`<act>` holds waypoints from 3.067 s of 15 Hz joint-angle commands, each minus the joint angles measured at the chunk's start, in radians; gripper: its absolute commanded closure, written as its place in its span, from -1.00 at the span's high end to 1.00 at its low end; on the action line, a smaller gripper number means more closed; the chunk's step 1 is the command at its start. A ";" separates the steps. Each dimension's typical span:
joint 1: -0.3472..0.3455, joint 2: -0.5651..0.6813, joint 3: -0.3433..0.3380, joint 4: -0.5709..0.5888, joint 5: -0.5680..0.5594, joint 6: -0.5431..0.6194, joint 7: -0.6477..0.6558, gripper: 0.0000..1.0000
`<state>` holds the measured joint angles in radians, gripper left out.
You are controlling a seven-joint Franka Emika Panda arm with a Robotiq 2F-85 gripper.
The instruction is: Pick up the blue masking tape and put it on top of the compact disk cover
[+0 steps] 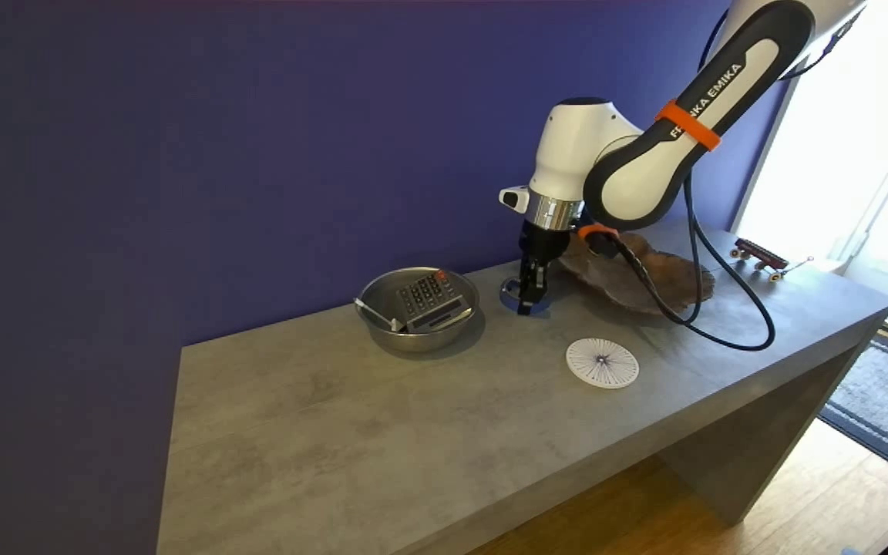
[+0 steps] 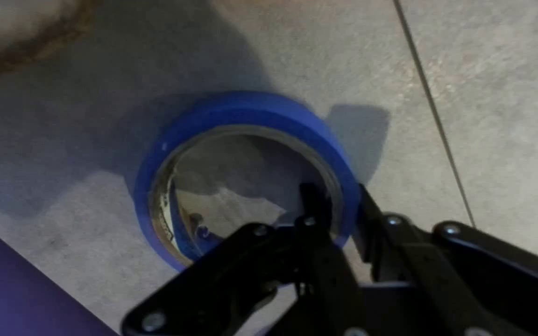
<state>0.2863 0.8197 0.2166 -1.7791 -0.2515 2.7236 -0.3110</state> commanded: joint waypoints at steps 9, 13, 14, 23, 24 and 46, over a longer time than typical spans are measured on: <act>0.052 -0.328 0.070 -0.336 0.019 -0.062 0.075 -0.94; 0.044 -0.468 0.110 -0.543 0.066 -0.013 0.170 -0.94; 0.031 -0.484 0.134 -0.579 0.092 0.001 0.161 -0.94; 0.067 -0.434 0.104 -0.588 0.082 0.055 0.184 -0.94; 0.070 -0.423 0.094 -0.584 0.078 0.056 0.189 -0.94; 0.154 -0.316 0.019 -0.531 0.025 0.120 0.211 -0.94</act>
<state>0.4229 0.4925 0.2506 -2.3200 -0.2013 2.8321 -0.1368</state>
